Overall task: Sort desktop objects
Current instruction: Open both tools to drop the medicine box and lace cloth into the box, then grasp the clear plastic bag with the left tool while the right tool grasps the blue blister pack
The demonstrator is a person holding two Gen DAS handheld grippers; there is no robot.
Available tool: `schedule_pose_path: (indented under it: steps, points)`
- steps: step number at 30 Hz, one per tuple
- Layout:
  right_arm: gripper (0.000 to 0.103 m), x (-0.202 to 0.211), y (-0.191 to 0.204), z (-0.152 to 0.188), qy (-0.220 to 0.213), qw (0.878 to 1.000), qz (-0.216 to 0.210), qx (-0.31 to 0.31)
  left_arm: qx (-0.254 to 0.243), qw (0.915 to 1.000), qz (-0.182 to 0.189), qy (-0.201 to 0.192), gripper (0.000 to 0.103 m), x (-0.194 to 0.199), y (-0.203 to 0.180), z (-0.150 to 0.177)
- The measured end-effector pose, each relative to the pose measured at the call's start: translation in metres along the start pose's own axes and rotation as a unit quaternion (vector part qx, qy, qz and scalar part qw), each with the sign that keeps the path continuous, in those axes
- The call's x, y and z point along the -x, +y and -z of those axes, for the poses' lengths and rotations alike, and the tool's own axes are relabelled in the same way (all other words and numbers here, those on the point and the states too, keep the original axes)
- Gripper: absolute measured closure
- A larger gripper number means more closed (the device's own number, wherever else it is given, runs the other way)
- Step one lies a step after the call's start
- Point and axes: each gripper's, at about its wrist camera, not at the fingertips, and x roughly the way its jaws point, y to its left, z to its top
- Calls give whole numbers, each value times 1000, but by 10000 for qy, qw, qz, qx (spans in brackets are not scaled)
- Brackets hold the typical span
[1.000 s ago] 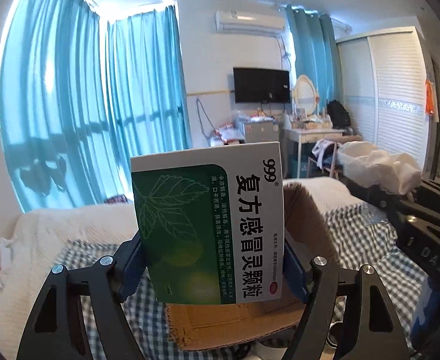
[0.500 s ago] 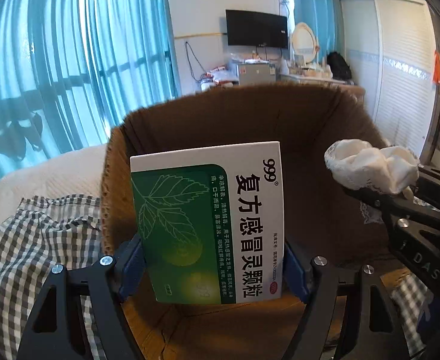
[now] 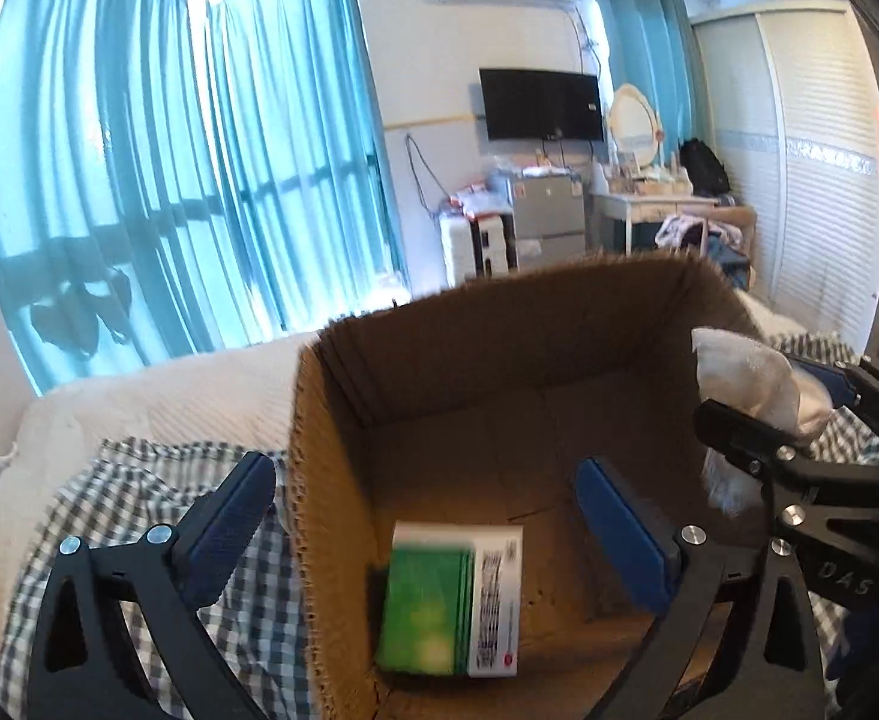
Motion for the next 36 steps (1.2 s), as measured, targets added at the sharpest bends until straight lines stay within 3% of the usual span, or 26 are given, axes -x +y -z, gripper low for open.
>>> schedule_pose_path:
  steps: [9, 14, 18, 21, 24, 28, 33, 36]
  points:
    - [9, 43, -3, -12, -279, 9993, 13, -245, 57, 9991, -129, -399, 0, 36, 10, -18]
    - [5, 77, -3, -14, -511, 9983, 176, -232, 212, 9930, -311, -1118, 0, 71, 16, -16]
    - [1, 101, -5, -14, -629, 9974, 181, -309, 127, 9904, -375, -1321, 0, 95, 20, -12]
    - [0, 121, -2, -12, -777, 9958, 420, -249, 192, 9902, -314, -1349, 0, 106, 24, -13]
    - [0, 139, 3, -3, -897, 9952, 366, -140, 275, 9899, -210, -1376, 0, 118, 26, -10]
    - [0, 156, 6, 13, -965, 9952, 181, -27, 317, 9928, -172, -1146, 0, 122, 23, 3]
    - [0, 167, -1, 27, -1009, 9940, -57, -425, 338, 9978, 57, -575, 0, 117, 22, 21]
    - [0, 169, 2, 34, -855, 9957, 41, -346, 202, 9978, -152, -606, 0, 125, 17, 34]
